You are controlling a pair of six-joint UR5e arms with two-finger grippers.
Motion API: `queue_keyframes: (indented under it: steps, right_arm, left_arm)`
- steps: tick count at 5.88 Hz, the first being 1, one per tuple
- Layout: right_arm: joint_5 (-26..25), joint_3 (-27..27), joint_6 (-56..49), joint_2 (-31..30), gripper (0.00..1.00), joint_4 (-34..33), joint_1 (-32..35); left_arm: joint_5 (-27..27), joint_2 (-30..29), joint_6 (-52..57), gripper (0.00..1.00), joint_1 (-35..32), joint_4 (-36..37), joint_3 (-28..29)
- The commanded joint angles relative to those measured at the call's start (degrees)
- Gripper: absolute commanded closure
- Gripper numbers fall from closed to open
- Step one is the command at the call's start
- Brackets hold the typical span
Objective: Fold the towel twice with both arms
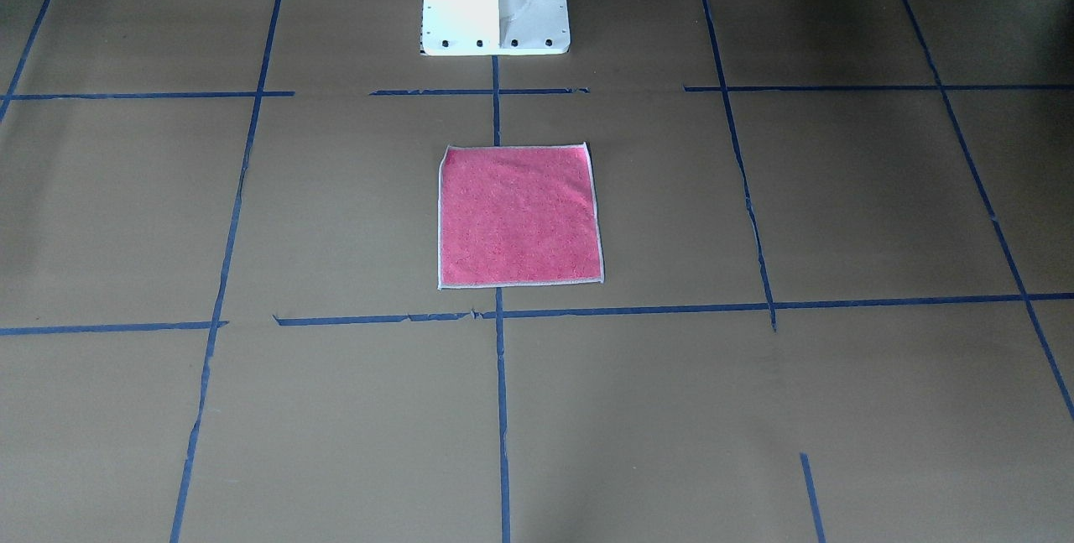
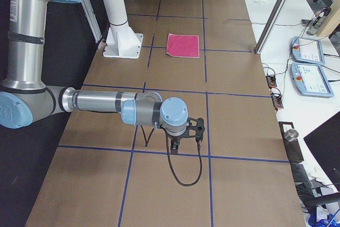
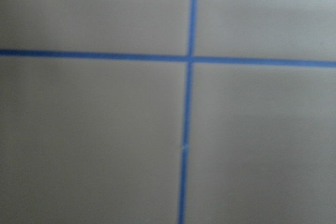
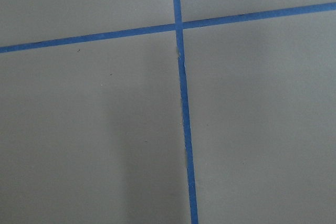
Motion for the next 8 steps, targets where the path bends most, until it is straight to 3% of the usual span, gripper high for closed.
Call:
queue_keyframes:
  steps: [1, 3, 5, 6, 8]
  right_arm:
    - [-0.1, 0.0, 6.1, 6.8, 0.00, -0.1, -4.1]
    - [1.5, 0.6, 8.0, 11.1, 0.00, 0.2, -8.1]
    - [1.6, 5.0, 28.8, 16.4, 0.00, 0.2, -18.1]
    - [0.1, 8.0, 38.1, 19.0, 0.00, 0.3, -23.9]
    - [-8.7, 13.5, 50.1, 21.5, 0.00, 1.3, -33.8]
  left_arm:
    - [0.0, -2.6, -20.4, 0.00, 11.5, -0.4, -9.8]
    - [0.6, -11.1, -43.4, 0.00, 24.8, -0.5, -13.2]
    - [13.0, -22.7, -69.1, 0.00, 44.0, -0.6, -12.6]
    - [18.2, -25.6, -76.6, 0.00, 50.5, -1.1, -11.3]
    - [25.7, -27.5, -85.7, 0.07, 58.2, -12.8, -1.9]
